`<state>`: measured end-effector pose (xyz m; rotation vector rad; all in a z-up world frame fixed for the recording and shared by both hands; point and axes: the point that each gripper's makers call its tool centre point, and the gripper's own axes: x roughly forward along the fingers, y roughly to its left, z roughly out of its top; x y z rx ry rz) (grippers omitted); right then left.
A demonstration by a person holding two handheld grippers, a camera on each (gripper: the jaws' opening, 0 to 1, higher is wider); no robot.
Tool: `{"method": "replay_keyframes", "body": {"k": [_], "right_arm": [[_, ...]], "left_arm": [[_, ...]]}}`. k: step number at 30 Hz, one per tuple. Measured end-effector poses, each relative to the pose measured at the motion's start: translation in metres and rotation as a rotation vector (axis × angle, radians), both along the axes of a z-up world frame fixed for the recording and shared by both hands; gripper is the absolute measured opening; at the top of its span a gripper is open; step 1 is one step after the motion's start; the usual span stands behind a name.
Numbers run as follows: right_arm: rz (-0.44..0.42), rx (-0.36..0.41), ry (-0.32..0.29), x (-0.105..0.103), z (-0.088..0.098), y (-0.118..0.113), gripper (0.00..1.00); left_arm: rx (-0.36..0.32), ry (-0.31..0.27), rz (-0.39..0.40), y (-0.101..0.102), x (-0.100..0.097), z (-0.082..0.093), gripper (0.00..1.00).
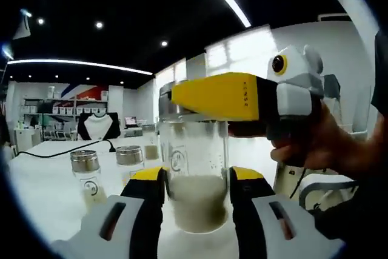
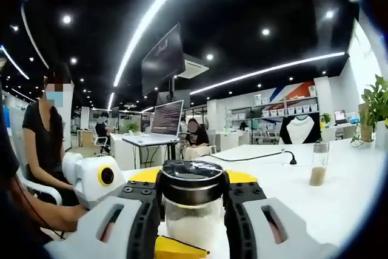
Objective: Rotate the seasoning bottle until the label or dispensing opening points toward the visible target arrow and the bottle remains upright within the marked orientation range
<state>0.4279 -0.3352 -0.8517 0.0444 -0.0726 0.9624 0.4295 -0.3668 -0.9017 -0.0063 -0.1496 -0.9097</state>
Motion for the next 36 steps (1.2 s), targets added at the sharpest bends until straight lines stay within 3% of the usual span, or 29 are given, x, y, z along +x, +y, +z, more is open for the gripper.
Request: {"method": "replay_keyframes", "body": {"k": [4, 6, 11, 14, 16, 20, 23, 30, 36], "right_arm": [[0.057, -0.006, -0.051, -0.009, 0.004, 0.002, 0.37], [0.094, 0.019, -0.038, -0.012, 0.008, 0.003, 0.37], [0.121, 0.037, -0.029, -0.011, 0.010, 0.003, 0.37], [0.148, 0.035, -0.030, -0.012, 0.008, 0.004, 0.37], [0.198, 0.075, -0.020, -0.018, 0.012, 0.006, 0.37], [0.221, 0.110, -0.020, -0.019, 0.016, 0.001, 0.37], [0.199, 0.111, -0.028, -0.017, 0.016, 0.001, 0.37], [0.068, 0.185, -0.064, -0.008, 0.022, -0.003, 0.38], [-0.051, 0.127, -0.089, -0.002, 0.015, -0.001, 0.38]], "left_arm": [[-0.013, 0.033, -0.024, 0.001, 0.001, -0.001, 0.57], [0.002, 0.046, -0.055, -0.001, -0.002, -0.005, 0.61], [0.085, 0.054, -0.076, -0.006, -0.005, -0.016, 0.60], [0.090, 0.059, -0.080, -0.008, -0.006, -0.019, 0.56], [0.095, 0.062, -0.091, -0.010, -0.009, -0.020, 0.49], [0.073, 0.052, -0.083, -0.010, -0.012, -0.012, 0.48], [0.087, 0.055, -0.029, -0.009, -0.008, -0.014, 0.47], [0.016, 0.055, 0.065, -0.006, -0.001, -0.006, 0.46], [0.027, 0.054, 0.156, -0.003, 0.006, -0.010, 0.46]]}}
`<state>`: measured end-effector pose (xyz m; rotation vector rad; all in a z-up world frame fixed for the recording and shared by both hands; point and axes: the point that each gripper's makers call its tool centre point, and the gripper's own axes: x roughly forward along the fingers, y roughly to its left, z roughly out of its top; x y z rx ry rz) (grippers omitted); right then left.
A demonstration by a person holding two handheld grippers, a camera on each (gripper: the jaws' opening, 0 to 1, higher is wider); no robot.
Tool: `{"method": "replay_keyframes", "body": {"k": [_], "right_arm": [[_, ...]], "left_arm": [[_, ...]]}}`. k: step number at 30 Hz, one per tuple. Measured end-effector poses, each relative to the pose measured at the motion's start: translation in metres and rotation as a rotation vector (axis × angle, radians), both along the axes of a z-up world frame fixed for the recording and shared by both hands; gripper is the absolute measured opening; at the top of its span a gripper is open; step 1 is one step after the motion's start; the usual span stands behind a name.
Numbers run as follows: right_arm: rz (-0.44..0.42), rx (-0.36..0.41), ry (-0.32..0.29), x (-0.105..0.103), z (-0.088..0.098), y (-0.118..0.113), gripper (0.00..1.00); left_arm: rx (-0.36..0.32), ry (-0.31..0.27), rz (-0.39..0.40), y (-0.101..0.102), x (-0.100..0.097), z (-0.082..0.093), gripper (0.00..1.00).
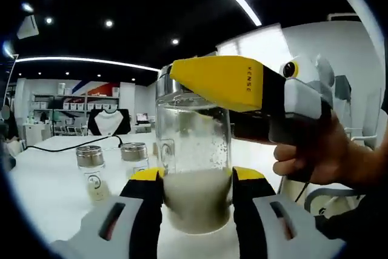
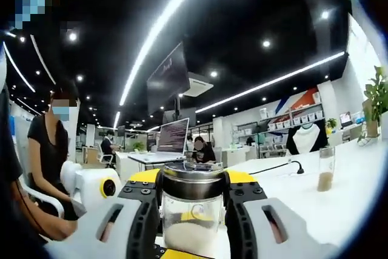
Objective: Rotate the seasoning bottle until the label or dispensing opening points toward the visible target arrow and the bottle remains upright within the marked orientation range
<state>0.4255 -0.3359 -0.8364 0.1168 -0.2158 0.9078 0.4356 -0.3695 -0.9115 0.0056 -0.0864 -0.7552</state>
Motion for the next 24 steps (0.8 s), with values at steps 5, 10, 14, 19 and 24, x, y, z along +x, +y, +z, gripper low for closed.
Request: {"method": "replay_keyframes", "body": {"k": [5, 10, 14, 19, 24], "right_arm": [[-0.108, -0.027, 0.011, 0.005, -0.007, -0.001, 0.39], [-0.188, -0.042, 0.013, 0.008, -0.011, -0.002, 0.39], [-0.209, -0.047, 0.022, 0.008, -0.013, -0.004, 0.39], [-0.186, -0.067, 0.030, 0.007, -0.013, -0.010, 0.37], [-0.100, -0.065, 0.046, 0.008, -0.008, -0.021, 0.37]], "left_arm": [[0.046, -0.013, 0.100, 0.004, 0.006, -0.005, 0.46], [0.052, -0.022, 0.184, 0.006, 0.009, -0.008, 0.46], [0.026, -0.012, 0.197, 0.005, 0.008, -0.009, 0.46], [0.023, -0.026, 0.157, -0.002, 0.007, -0.009, 0.47], [-0.009, -0.026, 0.022, -0.012, 0.001, -0.003, 0.45]]}}
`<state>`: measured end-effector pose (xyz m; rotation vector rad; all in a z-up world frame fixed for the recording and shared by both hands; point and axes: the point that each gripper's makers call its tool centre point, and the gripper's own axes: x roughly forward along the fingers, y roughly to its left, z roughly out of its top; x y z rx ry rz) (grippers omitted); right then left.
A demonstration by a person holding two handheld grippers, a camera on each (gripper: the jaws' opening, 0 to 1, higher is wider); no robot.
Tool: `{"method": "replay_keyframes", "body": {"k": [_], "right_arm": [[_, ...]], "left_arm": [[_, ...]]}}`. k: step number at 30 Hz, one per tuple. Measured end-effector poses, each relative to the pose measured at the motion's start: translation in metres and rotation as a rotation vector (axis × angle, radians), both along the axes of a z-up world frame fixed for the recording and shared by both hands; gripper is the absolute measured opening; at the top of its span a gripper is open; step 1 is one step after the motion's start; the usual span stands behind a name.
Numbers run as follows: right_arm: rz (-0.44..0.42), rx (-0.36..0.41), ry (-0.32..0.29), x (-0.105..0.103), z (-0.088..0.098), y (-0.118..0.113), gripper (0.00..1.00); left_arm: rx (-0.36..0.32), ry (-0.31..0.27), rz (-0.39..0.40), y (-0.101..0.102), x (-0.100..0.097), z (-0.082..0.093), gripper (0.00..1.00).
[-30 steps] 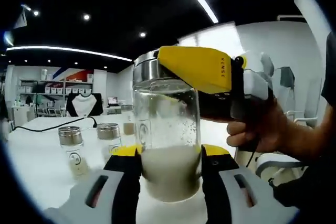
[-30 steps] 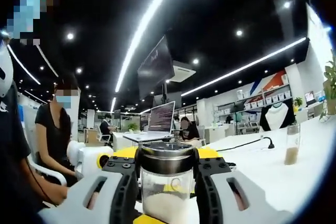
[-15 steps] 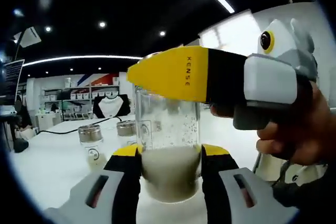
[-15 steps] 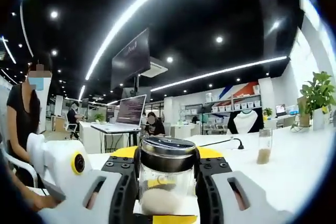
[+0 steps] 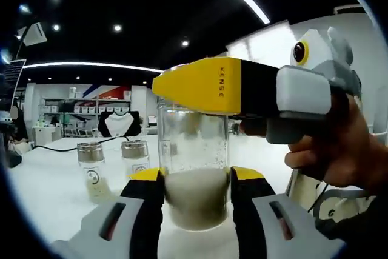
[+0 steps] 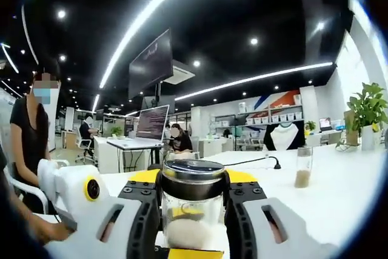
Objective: Rotate the seasoning bottle until the label or dispensing opening points toward the visible target arrow and the bottle remains upright within the marked orientation range
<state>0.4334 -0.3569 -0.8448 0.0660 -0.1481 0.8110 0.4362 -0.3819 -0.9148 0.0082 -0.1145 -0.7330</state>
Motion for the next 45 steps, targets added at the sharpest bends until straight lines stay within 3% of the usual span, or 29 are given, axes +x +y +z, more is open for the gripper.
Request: {"method": "replay_keyframes", "body": {"k": [4, 8, 14, 17, 24, 30, 35, 45], "right_arm": [[0.106, 0.009, -0.025, -0.008, 0.005, -0.005, 0.37], [0.156, 0.020, -0.016, -0.014, 0.004, -0.014, 0.37], [0.227, 0.016, -0.042, -0.029, 0.001, -0.020, 0.37], [0.245, 0.010, -0.043, -0.034, -0.002, -0.020, 0.37], [0.205, -0.067, -0.085, -0.034, -0.011, -0.012, 0.38], [0.044, -0.046, -0.052, -0.017, -0.016, -0.009, 0.39], [-0.042, -0.064, -0.065, -0.014, -0.015, -0.010, 0.37], [-0.129, -0.106, -0.084, -0.012, -0.017, -0.008, 0.37]], "left_arm": [[0.022, -0.022, -0.093, -0.007, -0.008, 0.004, 0.44], [0.010, -0.003, -0.218, -0.013, -0.019, 0.004, 0.43], [0.051, -0.002, -0.333, -0.021, -0.033, 0.000, 0.42], [0.054, 0.007, -0.348, -0.022, -0.034, -0.002, 0.42], [0.187, -0.012, -0.228, -0.020, -0.025, -0.013, 0.41], [0.125, 0.056, -0.127, -0.016, -0.013, -0.018, 0.41], [0.128, 0.052, -0.017, -0.008, -0.005, -0.018, 0.41], [0.125, 0.057, 0.069, -0.005, -0.003, -0.016, 0.41]]}}
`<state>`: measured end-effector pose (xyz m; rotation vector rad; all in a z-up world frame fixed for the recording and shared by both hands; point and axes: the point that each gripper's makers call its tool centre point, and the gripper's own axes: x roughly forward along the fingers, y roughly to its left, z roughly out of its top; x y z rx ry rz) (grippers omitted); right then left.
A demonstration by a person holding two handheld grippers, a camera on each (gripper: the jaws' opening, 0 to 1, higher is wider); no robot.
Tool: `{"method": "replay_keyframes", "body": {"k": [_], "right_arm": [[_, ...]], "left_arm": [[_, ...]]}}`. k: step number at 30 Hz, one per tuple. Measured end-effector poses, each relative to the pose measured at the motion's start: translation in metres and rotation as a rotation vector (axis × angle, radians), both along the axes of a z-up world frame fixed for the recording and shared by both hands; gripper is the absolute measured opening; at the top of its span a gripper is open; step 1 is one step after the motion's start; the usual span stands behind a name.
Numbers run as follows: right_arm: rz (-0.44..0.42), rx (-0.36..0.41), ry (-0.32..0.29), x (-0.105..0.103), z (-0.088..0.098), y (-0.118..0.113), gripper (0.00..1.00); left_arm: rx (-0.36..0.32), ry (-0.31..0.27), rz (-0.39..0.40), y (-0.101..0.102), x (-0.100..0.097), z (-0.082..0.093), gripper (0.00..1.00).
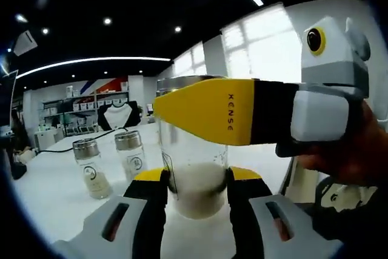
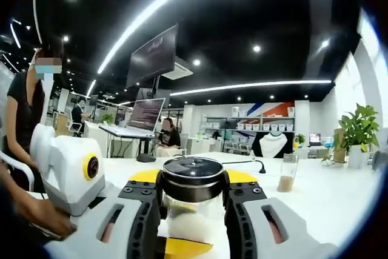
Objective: Rotate the seasoning bottle until the label or dispensing opening points toward the visible target arrow and the bottle remains upright within the marked orientation range
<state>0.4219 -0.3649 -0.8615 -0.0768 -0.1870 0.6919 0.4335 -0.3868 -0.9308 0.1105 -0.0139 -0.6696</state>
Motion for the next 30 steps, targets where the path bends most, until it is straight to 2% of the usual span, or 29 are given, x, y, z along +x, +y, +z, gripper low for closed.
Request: {"method": "replay_keyframes", "body": {"k": [3, 5, 7, 10, 12, 16, 18, 19, 22, 26, 30], "right_arm": [[-0.024, -0.018, -0.016, -0.001, -0.001, 0.002, 0.37], [-0.024, -0.041, -0.017, -0.002, -0.001, 0.001, 0.37], [-0.016, -0.037, -0.016, -0.002, 0.001, -0.002, 0.36], [0.025, -0.017, 0.001, -0.003, 0.001, -0.005, 0.36], [0.044, -0.011, 0.010, -0.004, 0.000, -0.004, 0.36], [0.103, -0.017, -0.006, -0.009, 0.002, 0.001, 0.36], [0.165, -0.021, -0.011, -0.016, 0.003, 0.005, 0.36], [0.200, 0.000, -0.002, -0.018, 0.005, 0.006, 0.36], [0.244, 0.027, 0.009, -0.021, 0.006, 0.005, 0.36], [0.273, -0.010, -0.013, -0.025, 0.001, 0.010, 0.36], [0.279, 0.000, -0.021, -0.025, 0.003, 0.010, 0.36]], "left_arm": [[0.015, -0.017, 0.032, 0.001, 0.001, 0.001, 0.41], [0.021, -0.018, 0.026, 0.002, 0.001, 0.001, 0.41], [0.018, -0.031, -0.018, -0.001, 0.000, 0.003, 0.41], [0.008, -0.020, -0.078, -0.003, -0.002, 0.003, 0.41], [0.012, -0.028, -0.093, -0.003, -0.002, 0.003, 0.42], [0.006, -0.031, -0.157, -0.004, -0.005, 0.005, 0.43], [0.003, -0.040, -0.222, -0.006, -0.010, 0.007, 0.43], [-0.007, -0.034, -0.254, -0.005, -0.012, 0.007, 0.44], [-0.008, -0.034, -0.304, -0.004, -0.016, 0.008, 0.44], [0.014, -0.023, -0.321, -0.005, -0.018, 0.003, 0.44], [0.008, -0.029, -0.296, -0.004, -0.018, 0.006, 0.44]]}}
